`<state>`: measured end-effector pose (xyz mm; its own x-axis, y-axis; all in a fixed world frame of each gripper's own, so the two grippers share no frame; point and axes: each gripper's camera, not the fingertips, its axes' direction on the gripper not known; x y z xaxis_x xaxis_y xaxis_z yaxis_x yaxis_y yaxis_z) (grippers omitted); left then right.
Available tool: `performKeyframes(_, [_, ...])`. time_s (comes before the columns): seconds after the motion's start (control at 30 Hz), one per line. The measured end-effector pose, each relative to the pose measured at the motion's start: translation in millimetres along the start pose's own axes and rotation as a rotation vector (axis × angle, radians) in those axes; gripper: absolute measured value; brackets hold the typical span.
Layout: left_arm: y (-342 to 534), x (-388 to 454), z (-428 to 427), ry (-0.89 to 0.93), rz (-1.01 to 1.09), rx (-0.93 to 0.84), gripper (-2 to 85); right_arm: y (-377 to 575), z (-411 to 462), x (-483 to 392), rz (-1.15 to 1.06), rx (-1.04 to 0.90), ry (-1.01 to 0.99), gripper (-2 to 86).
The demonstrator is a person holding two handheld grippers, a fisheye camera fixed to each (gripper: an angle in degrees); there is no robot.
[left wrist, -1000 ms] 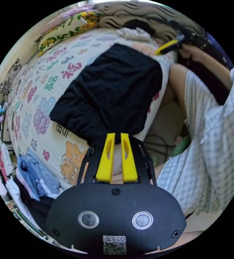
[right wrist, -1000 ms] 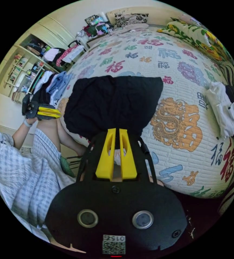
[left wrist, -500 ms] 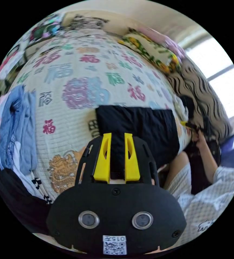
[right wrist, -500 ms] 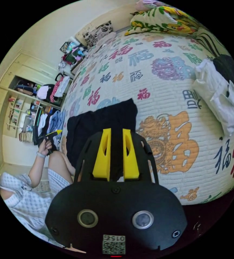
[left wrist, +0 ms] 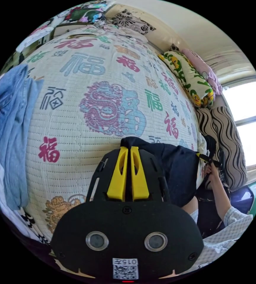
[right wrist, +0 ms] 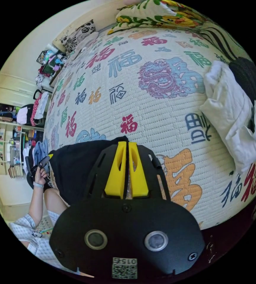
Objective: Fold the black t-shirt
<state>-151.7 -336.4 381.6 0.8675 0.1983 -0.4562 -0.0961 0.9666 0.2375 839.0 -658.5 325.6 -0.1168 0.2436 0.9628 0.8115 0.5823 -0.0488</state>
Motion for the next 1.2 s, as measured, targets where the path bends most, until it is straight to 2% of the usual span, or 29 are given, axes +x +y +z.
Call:
performKeyframes(0.1, [3,-21,-4,0.053,-0.046,0.030,1.1,1,1,19,0.048,-0.025,-0.057,0.9])
performKeyframes(0.2, [3,-26,-5,0.073,-0.032,0.010,4.5,5,-2,16,0.013,-0.016,-0.024,4.4])
performKeyframes(0.4, [21,-28,-44,0.013,0.053,0.041,7.8,29,-24,16,-0.081,-0.006,0.005,6.6])
performKeyframes(0.5, [10,-32,-39,0.036,0.051,0.003,8.4,30,-8,18,-0.111,-0.117,-0.078,6.8])
performKeyframes(0.6, [-6,-30,-12,0.159,0.062,-0.106,4.7,29,8,16,-0.137,-0.180,-0.115,2.5])
performKeyframes(0.7, [-11,-24,-9,-0.037,0.122,-0.122,1.9,28,1,24,-0.119,-0.126,-0.055,1.2])
performKeyframes(0.8, [-8,-34,-19,0.029,0.061,-0.100,3.9,31,-5,37,-0.091,-0.107,-0.115,2.7])
performKeyframes(0.9, [15,-29,-42,0.034,0.078,-0.058,7.6,46,-6,36,-0.116,-0.160,-0.048,6.9])
performKeyframes(1.0, [56,-22,-63,0.132,0.094,-0.028,8.6,75,-5,37,-0.142,-0.199,-0.054,8.4])
performKeyframes(1.13, [99,-14,-49,0.033,0.057,-0.130,10.6,102,15,41,-0.084,-0.220,-0.157,7.5])
performKeyframes(1.2, [106,-10,-32,0.042,0.042,-0.184,10.1,105,24,38,-0.076,-0.205,-0.147,6.0])
